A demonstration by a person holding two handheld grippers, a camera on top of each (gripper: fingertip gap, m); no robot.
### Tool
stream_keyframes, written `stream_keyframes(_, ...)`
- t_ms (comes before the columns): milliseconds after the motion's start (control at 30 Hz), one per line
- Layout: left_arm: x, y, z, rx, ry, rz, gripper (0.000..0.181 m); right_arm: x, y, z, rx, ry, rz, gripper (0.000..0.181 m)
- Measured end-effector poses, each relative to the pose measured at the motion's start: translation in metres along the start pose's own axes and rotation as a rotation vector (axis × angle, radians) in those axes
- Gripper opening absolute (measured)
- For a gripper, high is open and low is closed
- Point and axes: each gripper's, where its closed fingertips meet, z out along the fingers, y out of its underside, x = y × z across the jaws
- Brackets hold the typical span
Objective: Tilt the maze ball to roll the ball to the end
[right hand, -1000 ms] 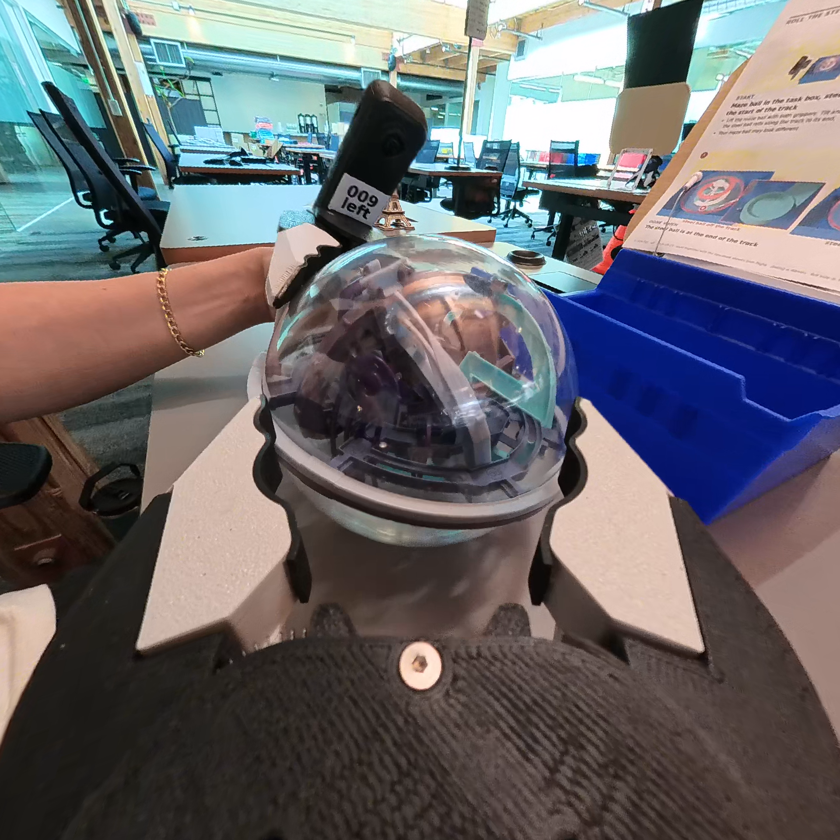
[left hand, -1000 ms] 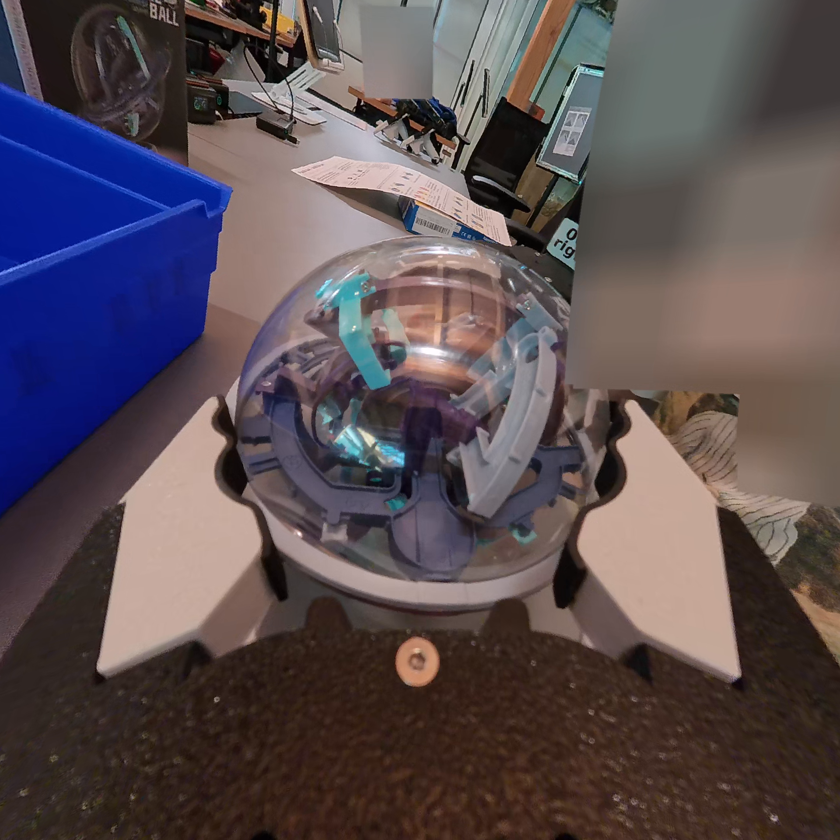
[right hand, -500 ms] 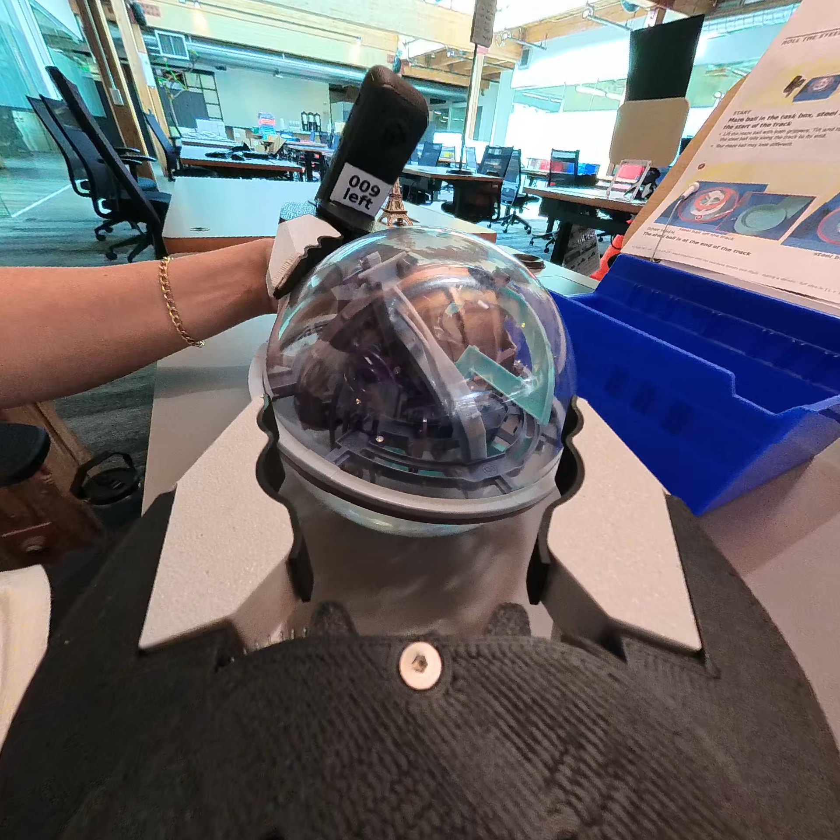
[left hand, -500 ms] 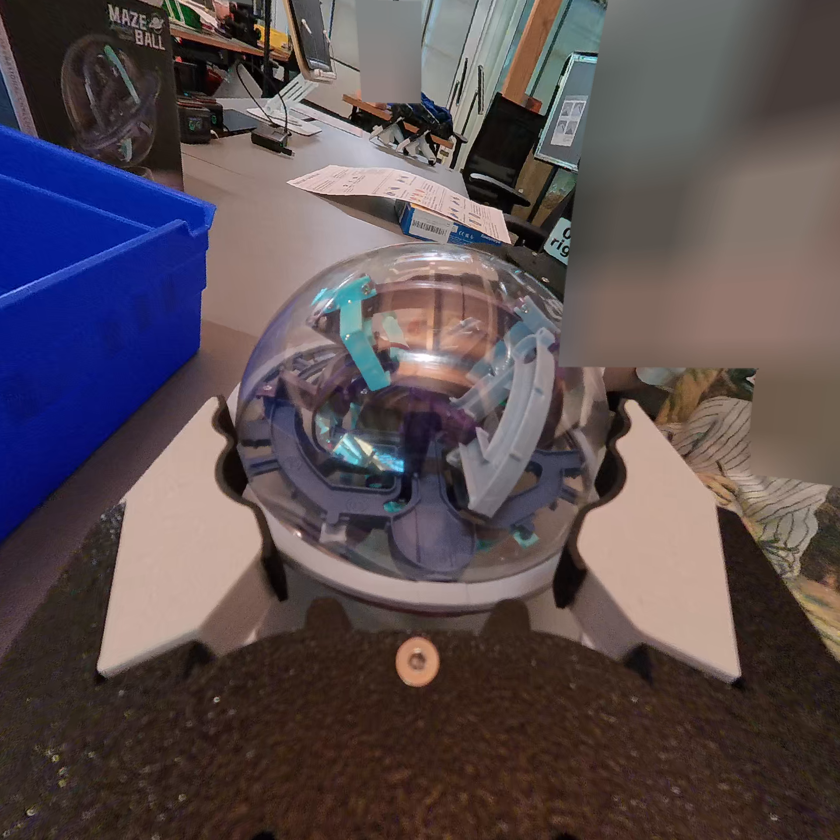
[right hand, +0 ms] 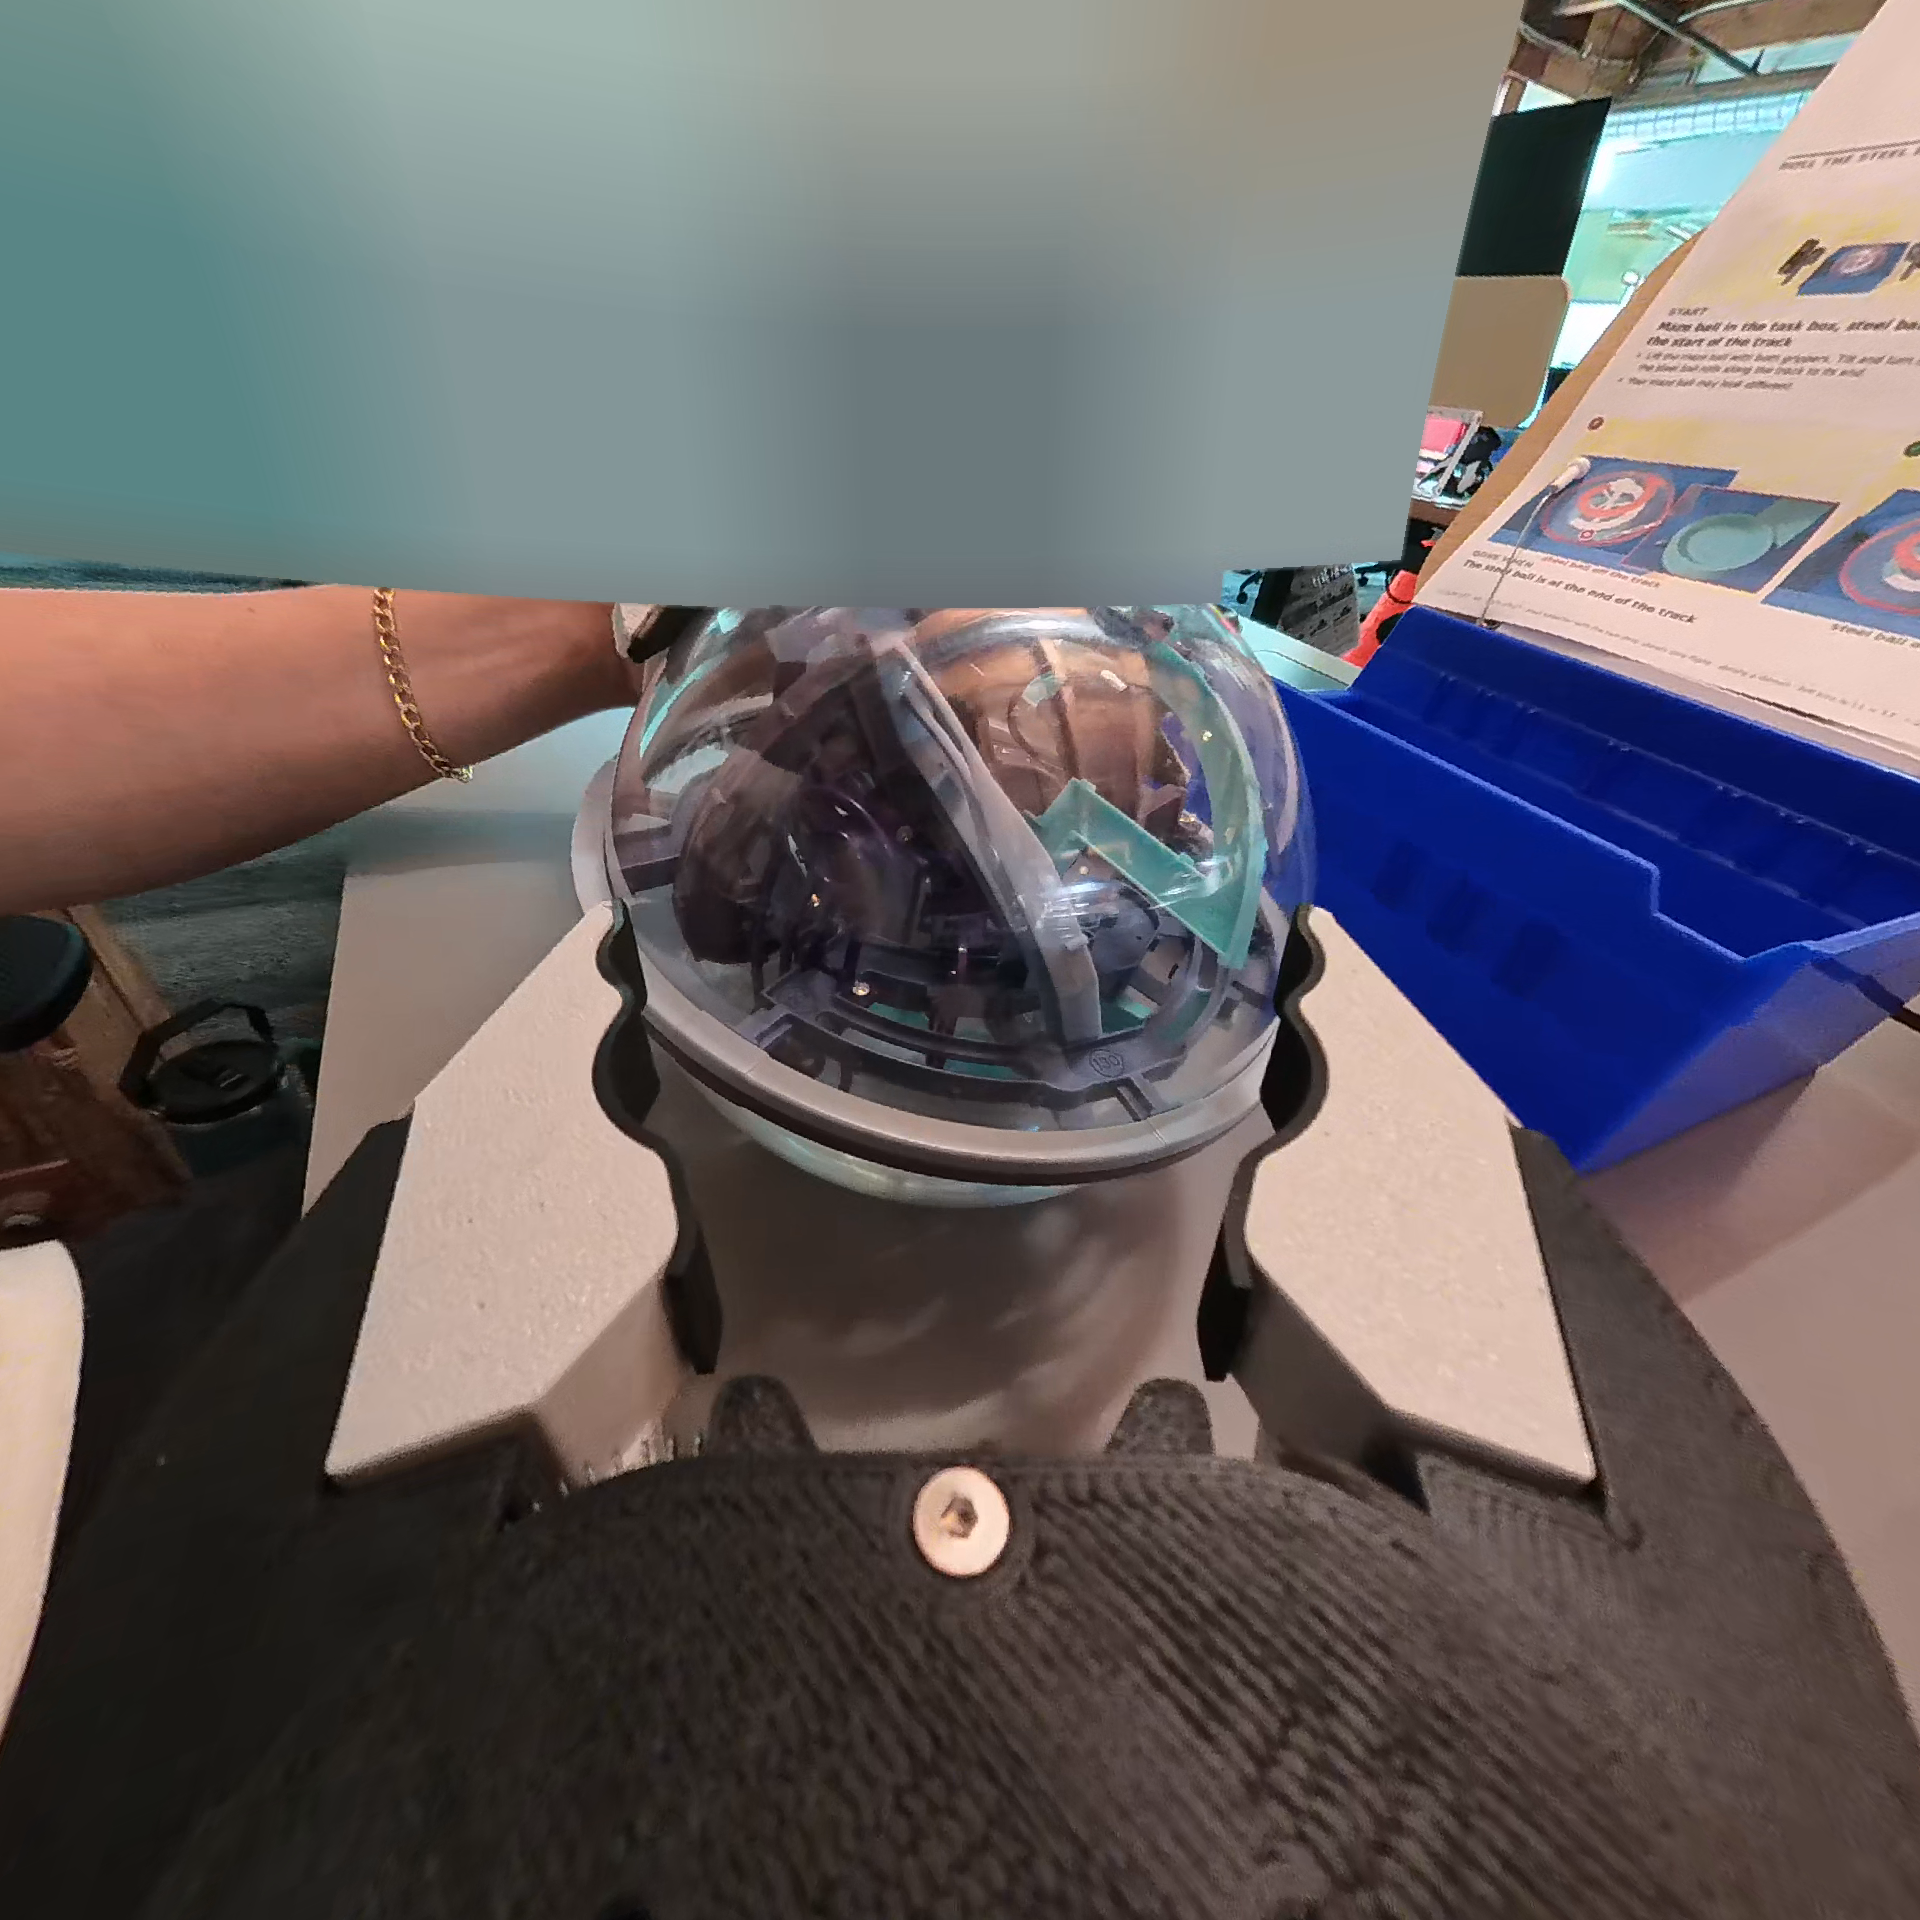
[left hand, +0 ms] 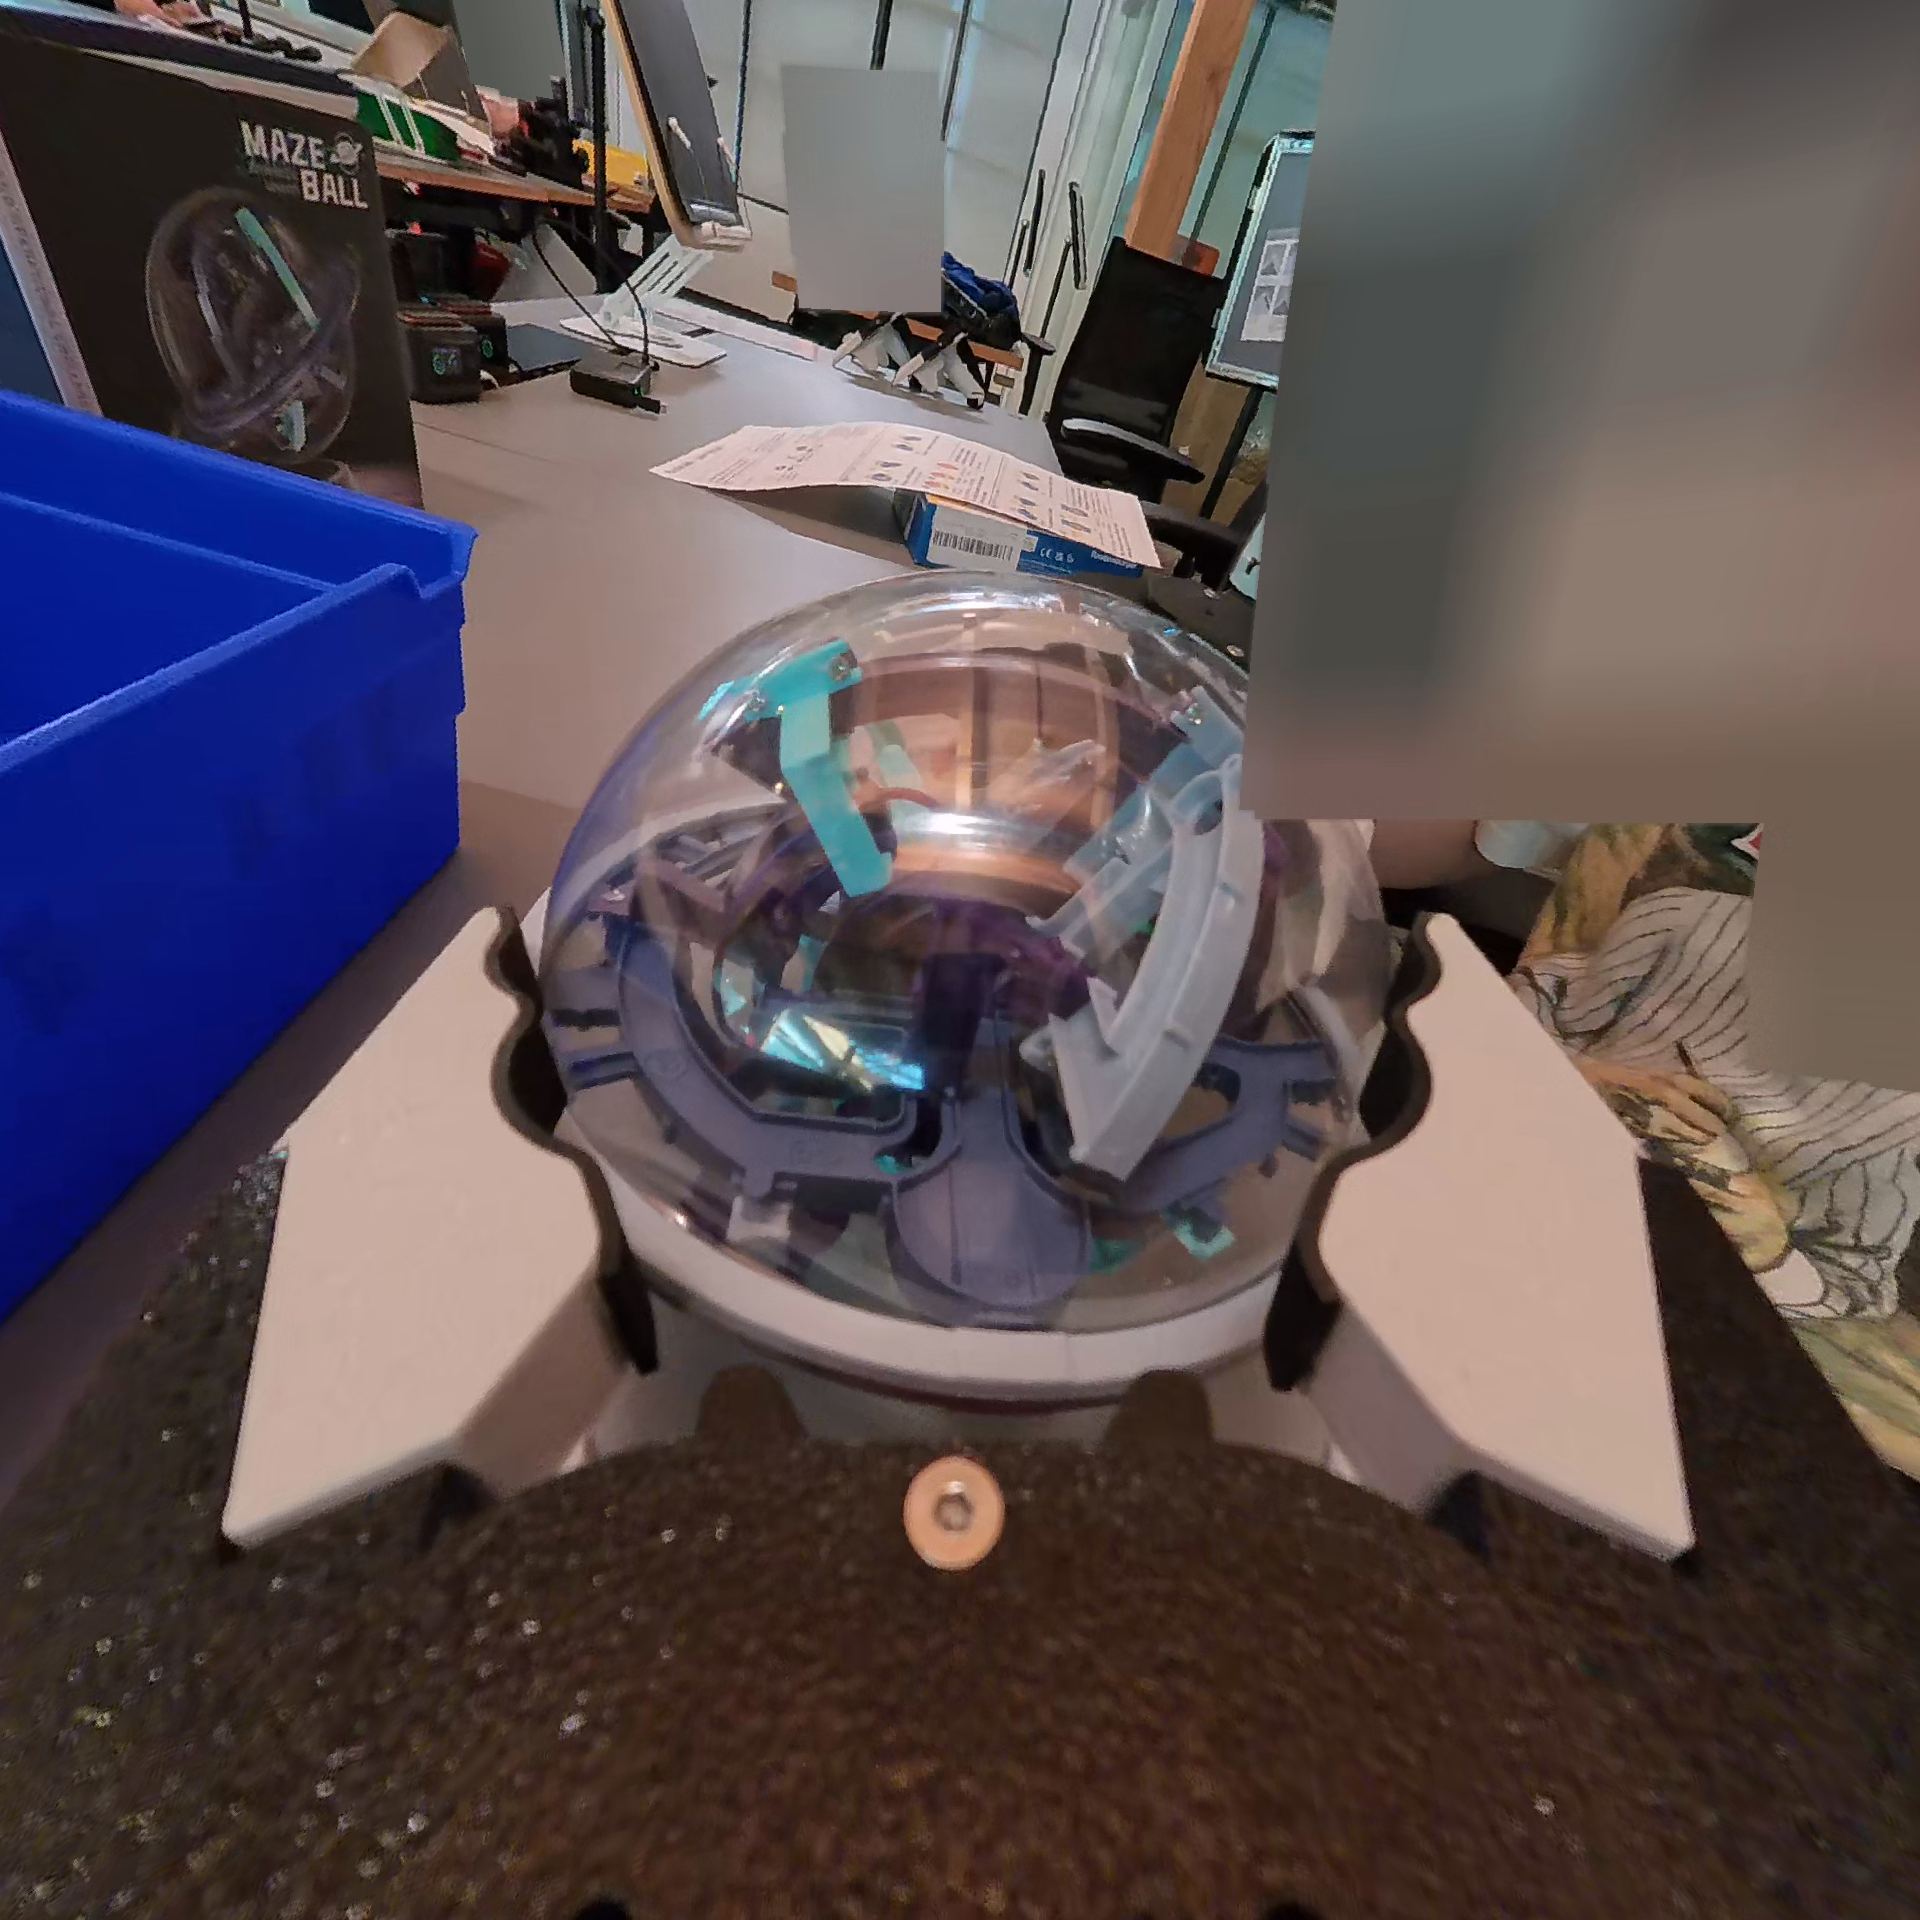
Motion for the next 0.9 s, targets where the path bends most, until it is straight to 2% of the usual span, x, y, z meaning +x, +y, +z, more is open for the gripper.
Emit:
stream_keyframes(333, 0.007, 0.001, -0.001, 0.019, 0.026, 0.063, 0.153, -0.006, 0.001, -0.004, -0.032, 0.007, -0.07, 0.116)
stream_keyframes(667, -0.004, 0.002, -0.007, 0.028, 0.041, -0.066, 0.153, 0.001, -0.005, 0.006, 0.009, -0.016, 0.015, 0.117)
stream_keyframes(900, -0.008, 0.001, -0.007, 0.044, 0.024, -0.111, 0.153, 0.004, -0.01, 0.006, 0.029, -0.04, -0.022, 0.113)
